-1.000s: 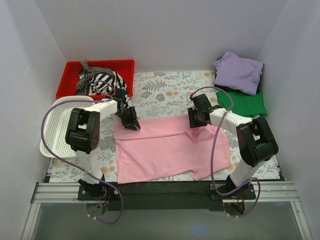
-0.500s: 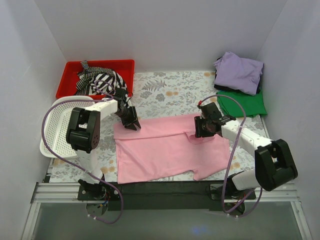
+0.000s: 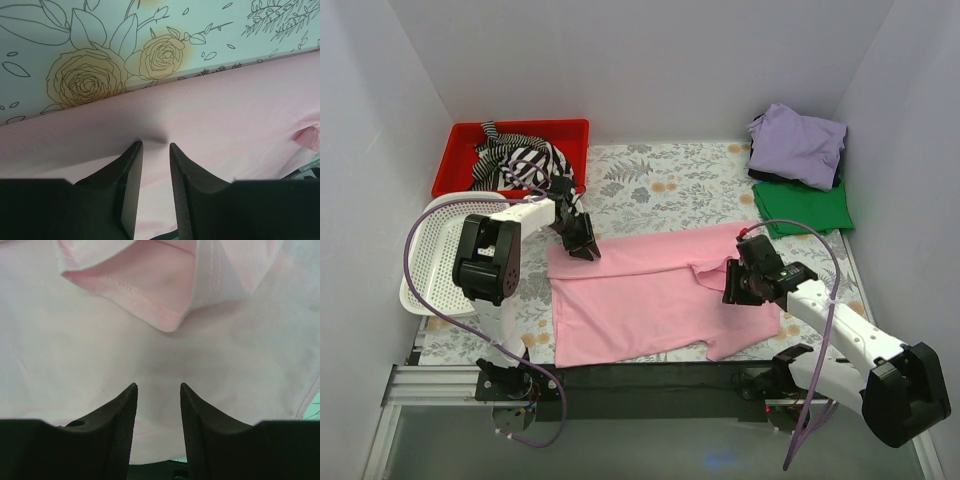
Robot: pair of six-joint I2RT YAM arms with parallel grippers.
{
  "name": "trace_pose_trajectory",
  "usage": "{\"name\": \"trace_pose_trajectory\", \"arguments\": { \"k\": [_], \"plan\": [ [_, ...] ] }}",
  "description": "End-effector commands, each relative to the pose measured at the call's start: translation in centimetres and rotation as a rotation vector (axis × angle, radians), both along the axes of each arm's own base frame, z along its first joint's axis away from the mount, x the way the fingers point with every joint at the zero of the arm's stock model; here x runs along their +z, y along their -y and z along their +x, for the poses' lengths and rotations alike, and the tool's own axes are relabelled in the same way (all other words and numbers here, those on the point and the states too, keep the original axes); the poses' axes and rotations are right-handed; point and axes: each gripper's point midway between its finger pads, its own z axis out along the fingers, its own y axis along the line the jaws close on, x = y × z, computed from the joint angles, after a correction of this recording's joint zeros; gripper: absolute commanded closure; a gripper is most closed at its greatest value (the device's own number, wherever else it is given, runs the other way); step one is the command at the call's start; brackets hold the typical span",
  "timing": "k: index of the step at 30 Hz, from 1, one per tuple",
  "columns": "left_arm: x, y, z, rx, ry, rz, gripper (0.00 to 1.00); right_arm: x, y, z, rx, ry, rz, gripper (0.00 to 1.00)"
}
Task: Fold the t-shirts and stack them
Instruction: Fold the tshirt
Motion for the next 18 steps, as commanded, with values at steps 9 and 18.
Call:
{"name": "trace_pose_trajectory", "arguments": {
  "k": [9, 18],
  "plan": [
    [-1.3, -1.9, 0.1, 0.015, 0.027, 0.112, 0.55, 6.1, -1.4, 11.5, -0.013, 0.286, -0.106, 0.48],
    [-0.1, -1.7, 0.3, 0.009, 0.045, 0.092, 0.18, 3.6, -3.4, 16.5, 0.040, 0.290, -0.122, 0.48]
  ]
}}
